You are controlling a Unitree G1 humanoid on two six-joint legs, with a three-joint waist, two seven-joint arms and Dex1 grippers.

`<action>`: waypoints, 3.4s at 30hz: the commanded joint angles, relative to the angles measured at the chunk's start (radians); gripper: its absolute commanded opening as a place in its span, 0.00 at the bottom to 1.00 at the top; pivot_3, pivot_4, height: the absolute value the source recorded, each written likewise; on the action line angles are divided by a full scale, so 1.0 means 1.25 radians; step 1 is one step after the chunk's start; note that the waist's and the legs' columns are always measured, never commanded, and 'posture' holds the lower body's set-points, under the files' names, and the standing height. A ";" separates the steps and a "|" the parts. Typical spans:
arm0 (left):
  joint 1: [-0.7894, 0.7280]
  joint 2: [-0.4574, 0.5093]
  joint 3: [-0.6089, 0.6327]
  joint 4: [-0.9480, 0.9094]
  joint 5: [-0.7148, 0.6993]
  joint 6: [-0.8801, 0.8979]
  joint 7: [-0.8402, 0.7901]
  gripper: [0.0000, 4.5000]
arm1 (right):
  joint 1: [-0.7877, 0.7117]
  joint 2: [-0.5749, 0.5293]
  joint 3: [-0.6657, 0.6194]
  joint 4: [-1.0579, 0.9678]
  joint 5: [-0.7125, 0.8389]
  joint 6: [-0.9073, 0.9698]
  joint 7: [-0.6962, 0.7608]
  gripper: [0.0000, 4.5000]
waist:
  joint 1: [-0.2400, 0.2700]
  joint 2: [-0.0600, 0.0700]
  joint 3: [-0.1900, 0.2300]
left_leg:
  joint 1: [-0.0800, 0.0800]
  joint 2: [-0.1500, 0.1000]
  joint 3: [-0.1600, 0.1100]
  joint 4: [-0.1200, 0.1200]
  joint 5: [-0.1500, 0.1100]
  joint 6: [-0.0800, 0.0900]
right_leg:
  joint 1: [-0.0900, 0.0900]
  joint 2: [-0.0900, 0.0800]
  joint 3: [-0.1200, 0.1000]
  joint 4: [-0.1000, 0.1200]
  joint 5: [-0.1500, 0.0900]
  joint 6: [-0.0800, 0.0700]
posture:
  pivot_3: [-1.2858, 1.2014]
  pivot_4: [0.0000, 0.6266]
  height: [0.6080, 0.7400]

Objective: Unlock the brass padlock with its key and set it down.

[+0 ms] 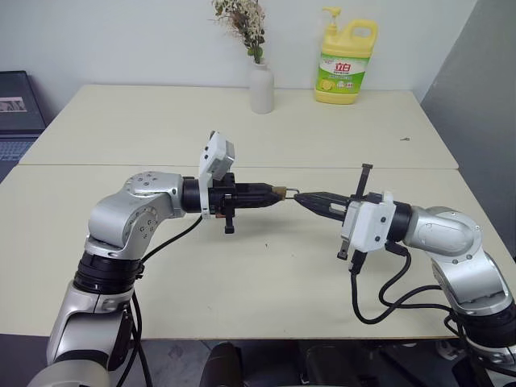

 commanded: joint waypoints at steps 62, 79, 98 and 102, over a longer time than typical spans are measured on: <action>0.022 0.060 0.053 -0.113 -0.140 0.060 -0.007 0.04 | -0.055 -0.018 0.022 0.121 0.030 -0.069 0.134 0.00 | 0.000 0.000 0.000 | 0.000 0.000 0.000 0.000 0.000 0.000 | 0.000 0.000 0.000 0.000 0.000 0.000 | 0.52 0.24 1.00; 0.077 0.042 0.032 -0.082 -0.070 0.037 0.044 0.04 | 0.063 -0.132 -0.112 -0.048 0.217 0.250 0.142 0.44 | 0.000 0.000 0.000 | 0.000 0.000 -0.001 0.000 0.000 0.000 | 0.000 0.000 0.000 0.000 0.000 0.000 | 0.52 0.24 1.00; 0.182 -0.013 -0.030 -0.043 0.035 0.077 0.173 0.04 | 0.085 -0.162 -0.033 -0.150 0.240 0.386 0.123 1.00 | 0.000 0.000 0.000 | 0.000 0.000 -0.001 0.000 0.000 0.000 | 0.000 0.000 0.000 -0.001 0.000 0.000 | 0.52 0.24 1.00; 0.195 -0.018 -0.038 -0.013 0.050 0.080 0.181 0.04 | 0.072 -0.165 -0.012 -0.134 0.223 0.385 0.127 1.00 | 0.000 0.000 0.000 | 0.000 0.000 -0.001 0.000 0.000 0.000 | 0.000 0.000 0.000 -0.001 0.000 0.000 | 0.52 0.24 1.00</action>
